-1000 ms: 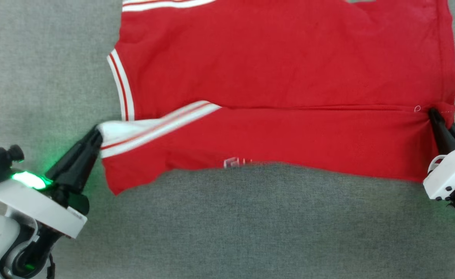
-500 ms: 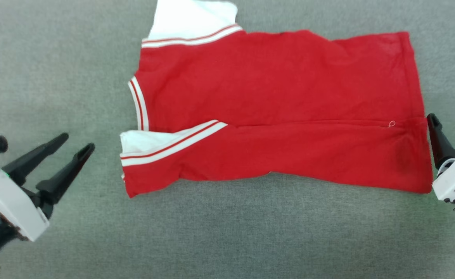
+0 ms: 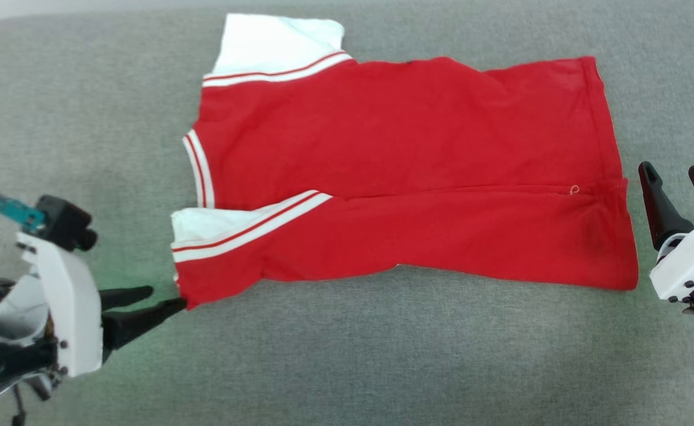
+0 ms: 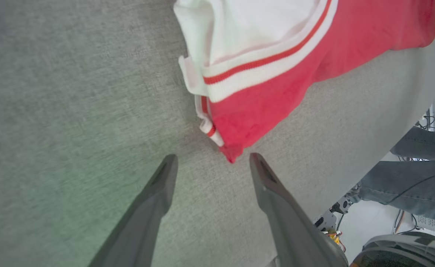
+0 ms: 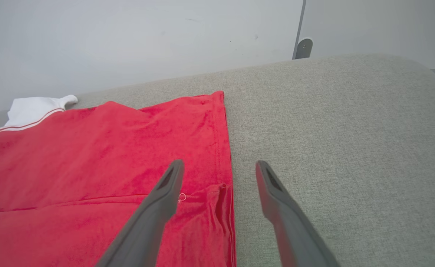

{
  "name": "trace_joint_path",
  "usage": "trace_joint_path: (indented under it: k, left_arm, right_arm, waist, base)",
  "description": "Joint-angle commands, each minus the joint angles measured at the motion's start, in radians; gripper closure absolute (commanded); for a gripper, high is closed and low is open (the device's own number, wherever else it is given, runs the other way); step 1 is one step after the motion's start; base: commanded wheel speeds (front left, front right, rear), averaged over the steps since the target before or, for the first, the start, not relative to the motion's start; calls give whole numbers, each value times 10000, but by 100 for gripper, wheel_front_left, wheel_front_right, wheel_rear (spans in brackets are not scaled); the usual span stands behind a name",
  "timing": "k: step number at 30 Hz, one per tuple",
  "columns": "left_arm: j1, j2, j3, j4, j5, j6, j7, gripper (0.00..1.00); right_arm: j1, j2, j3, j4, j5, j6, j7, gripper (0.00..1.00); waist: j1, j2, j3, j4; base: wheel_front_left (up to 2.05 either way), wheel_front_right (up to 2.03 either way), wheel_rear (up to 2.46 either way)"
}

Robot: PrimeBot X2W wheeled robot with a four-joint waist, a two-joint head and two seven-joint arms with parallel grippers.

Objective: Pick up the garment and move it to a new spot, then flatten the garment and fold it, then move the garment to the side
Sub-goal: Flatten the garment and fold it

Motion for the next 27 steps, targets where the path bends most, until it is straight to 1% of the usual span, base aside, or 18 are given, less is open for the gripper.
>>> trace_joint_path:
  k: [1, 4, 10, 11, 12, 13, 14, 15, 17, 19, 27]
  left_arm:
    - [-151, -132, 2, 93, -115, 17, 61, 0]
    - [-272, -418, 6, 331, -353, 17, 257, 0]
    - [-382, -716, -37, 680, -548, 19, 427, 0]
    - [-374, -737, -70, 696, -549, 19, 473, 3]
    - [-368, -755, -101, 682, -518, 19, 481, 40]
    - [-333, -766, -118, 700, -548, 20, 495, 67]
    - [-307, -765, -124, 709, -581, 20, 501, 91]
    - [-283, -766, -129, 694, -620, 20, 519, 100]
    - [-251, -724, -113, 608, -672, 19, 575, 100]
    - [-266, -630, -65, 529, -671, 19, 567, 100]
    - [-413, -423, 173, 147, -660, 20, 404, 100]
  right_arm:
    - [-36, 8, 37, -90, 74, -11, -34, 0]
    - [16, 19, 55, -235, 34, -11, -50, 0]
    - [123, 23, 139, -468, 176, -11, -88, 0]
    - [151, 24, 162, -481, 178, -11, -81, 0]
    - [176, 27, 202, -504, 164, -11, -53, 0]
    - [187, 28, 243, -535, 162, -11, 3, 0]
    - [210, 27, 319, -587, 115, -11, 83, 0]
    - [246, 28, 406, -655, 26, -11, 206, 0]
    - [347, 13, 699, -796, -142, -11, 654, 0]
    - [343, -197, 944, -935, -189, -13, 1309, 0]
    - [184, -961, 1569, -1453, -357, -13, 4713, 0]
  waist:
    - [0, 0, 222, -188]
    - [0, 0, 434, -343]
    - [0, 0, 761, -611]
    - [0, 0, 787, -644]
    - [0, 0, 807, -669]
    - [0, 0, 820, -691]
    - [0, 0, 832, -712]
    - [0, 0, 844, -732]
    - [0, 0, 876, -761]
    - [0, 0, 911, -764]
    - [0, 0, 1183, -648]
  base:
    - [0, 0, 0]
    - [0, 0, 0]
    - [0, 0, 0]
    - [0, 0, 0]
    - [0, 0, 0]
    - [0, 0, 0]
    - [0, 0, 0]
    - [0, 0, 0]
    - [0, 0, 0]
    - [0, 0, 0]
    - [0, 0, 0]
